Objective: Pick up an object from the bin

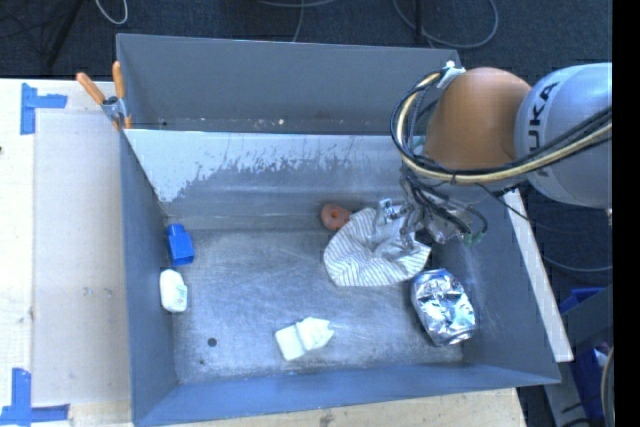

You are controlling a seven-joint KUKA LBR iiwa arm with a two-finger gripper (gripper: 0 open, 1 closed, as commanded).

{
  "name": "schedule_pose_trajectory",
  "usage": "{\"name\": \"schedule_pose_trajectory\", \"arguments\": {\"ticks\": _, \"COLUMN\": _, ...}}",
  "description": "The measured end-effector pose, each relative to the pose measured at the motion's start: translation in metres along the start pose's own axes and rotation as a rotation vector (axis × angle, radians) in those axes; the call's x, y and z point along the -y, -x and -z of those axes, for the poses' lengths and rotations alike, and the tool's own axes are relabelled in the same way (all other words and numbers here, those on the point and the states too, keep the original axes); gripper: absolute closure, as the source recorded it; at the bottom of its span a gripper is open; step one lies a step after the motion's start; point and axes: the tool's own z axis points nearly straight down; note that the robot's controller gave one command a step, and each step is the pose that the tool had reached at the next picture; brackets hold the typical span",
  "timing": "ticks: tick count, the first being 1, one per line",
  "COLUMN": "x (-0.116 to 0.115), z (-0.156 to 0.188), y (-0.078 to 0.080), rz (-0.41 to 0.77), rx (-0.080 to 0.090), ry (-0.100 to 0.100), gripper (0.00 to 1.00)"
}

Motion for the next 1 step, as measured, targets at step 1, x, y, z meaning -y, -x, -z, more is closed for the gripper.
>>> {"name": "schedule_pose_trajectory", "arguments": {"ticks": 1, "x": 0.0062, "z": 0.0187, "y": 0.0111, "rz": -0.004, "rx": 0.003, "ry": -0.001, "gripper": 1.0}}
